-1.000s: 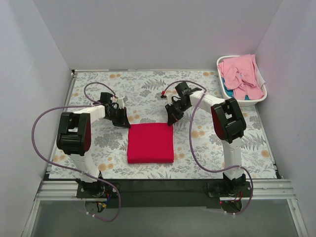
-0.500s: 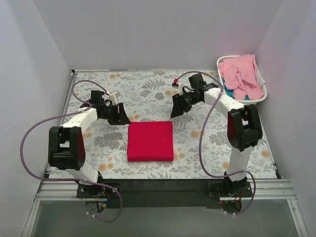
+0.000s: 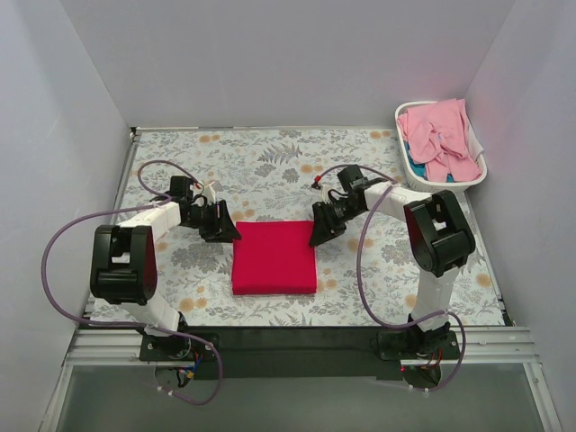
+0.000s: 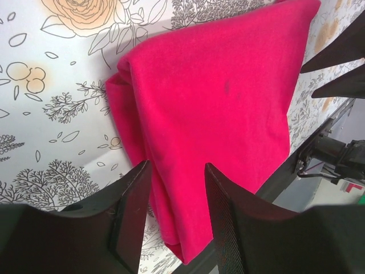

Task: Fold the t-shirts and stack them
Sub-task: Fold the tshirt

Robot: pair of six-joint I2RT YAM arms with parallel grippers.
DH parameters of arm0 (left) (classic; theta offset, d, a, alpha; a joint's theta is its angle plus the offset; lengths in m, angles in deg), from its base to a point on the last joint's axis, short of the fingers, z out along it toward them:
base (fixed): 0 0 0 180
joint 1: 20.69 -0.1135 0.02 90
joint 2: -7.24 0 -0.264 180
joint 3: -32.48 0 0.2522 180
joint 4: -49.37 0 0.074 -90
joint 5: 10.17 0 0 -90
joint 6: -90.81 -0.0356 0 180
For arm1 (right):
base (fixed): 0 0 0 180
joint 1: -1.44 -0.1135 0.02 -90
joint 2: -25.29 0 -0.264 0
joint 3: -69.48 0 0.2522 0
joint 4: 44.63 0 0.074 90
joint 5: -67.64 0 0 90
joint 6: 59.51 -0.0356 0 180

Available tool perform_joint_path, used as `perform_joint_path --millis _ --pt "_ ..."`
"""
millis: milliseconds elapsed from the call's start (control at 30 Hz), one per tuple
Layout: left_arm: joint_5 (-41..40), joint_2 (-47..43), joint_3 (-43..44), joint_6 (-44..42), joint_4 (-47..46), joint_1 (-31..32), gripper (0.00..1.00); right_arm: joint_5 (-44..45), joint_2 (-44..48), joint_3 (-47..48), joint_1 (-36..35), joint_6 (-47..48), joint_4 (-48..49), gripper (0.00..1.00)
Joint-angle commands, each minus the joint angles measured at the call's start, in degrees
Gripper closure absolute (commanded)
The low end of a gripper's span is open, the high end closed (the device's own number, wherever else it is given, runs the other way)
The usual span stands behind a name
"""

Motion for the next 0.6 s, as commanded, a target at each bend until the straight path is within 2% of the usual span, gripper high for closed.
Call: perform_joint_path --millis 0,300,567 --pt "1.94 0.79 -0.31 0.37 -0.51 0.02 0.6 -1.97 -1.53 1.29 -0.63 -1.5 2.09 0.52" --pt "2.82 2.11 0.4 0.19 -0.69 0.11 0.64 -1.53 -4.87 3.4 -1.15 -1.77 2.0 0.54" --pt "3.17 2.63 -0.74 0.28 -1.21 0.38 0.69 -1.27 -5.14 3.23 -1.33 -1.77 1.91 0.7"
